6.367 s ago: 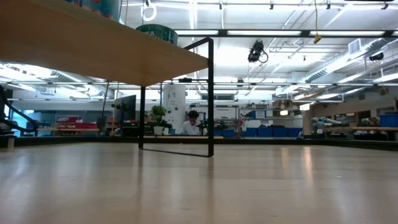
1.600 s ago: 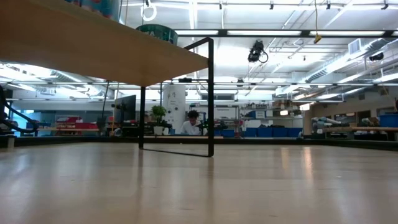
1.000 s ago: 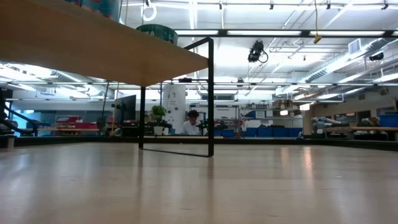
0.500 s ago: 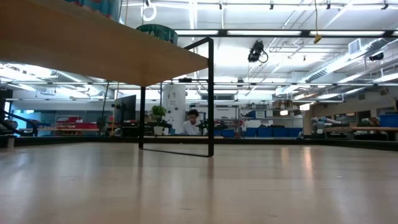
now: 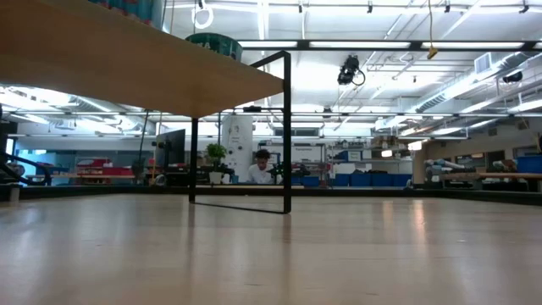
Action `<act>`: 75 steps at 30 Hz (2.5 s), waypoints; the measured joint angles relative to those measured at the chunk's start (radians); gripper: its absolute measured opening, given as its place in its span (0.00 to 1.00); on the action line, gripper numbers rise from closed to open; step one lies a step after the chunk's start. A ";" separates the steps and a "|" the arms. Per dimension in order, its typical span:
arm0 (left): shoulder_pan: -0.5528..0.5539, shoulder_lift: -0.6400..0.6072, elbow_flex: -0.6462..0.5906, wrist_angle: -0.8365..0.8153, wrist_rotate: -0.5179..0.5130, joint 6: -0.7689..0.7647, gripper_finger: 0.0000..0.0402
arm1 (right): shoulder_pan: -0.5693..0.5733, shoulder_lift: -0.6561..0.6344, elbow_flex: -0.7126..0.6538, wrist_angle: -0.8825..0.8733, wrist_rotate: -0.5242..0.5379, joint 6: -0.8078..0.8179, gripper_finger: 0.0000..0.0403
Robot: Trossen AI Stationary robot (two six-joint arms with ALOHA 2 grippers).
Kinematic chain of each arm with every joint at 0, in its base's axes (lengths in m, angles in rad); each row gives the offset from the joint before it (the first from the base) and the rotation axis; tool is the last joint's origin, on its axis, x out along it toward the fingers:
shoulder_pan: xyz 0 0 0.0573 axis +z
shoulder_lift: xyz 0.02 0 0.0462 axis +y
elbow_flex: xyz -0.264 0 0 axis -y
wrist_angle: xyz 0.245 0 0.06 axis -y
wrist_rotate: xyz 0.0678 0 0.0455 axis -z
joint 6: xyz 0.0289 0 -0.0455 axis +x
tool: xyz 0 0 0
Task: Pick and place cans onto a shelf
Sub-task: Return to Home Position
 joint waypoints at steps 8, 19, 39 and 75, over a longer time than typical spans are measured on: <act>-0.001 -0.013 -0.130 -0.023 0.017 0.068 0.05 | -0.018 -0.060 -0.001 -0.095 0.017 -0.010 0.04; 0.011 -0.295 -0.475 0.337 0.412 0.241 0.06 | 0.055 -0.242 -0.215 0.061 0.019 -0.046 0.04; 0.011 -0.711 -0.874 0.419 0.687 0.303 0.06 | 0.067 -0.399 -0.863 0.696 0.100 0.175 0.05; 0.010 -0.710 -0.878 0.077 0.590 0.341 0.06 | -0.152 -0.788 -1.234 1.015 -0.210 0.439 0.06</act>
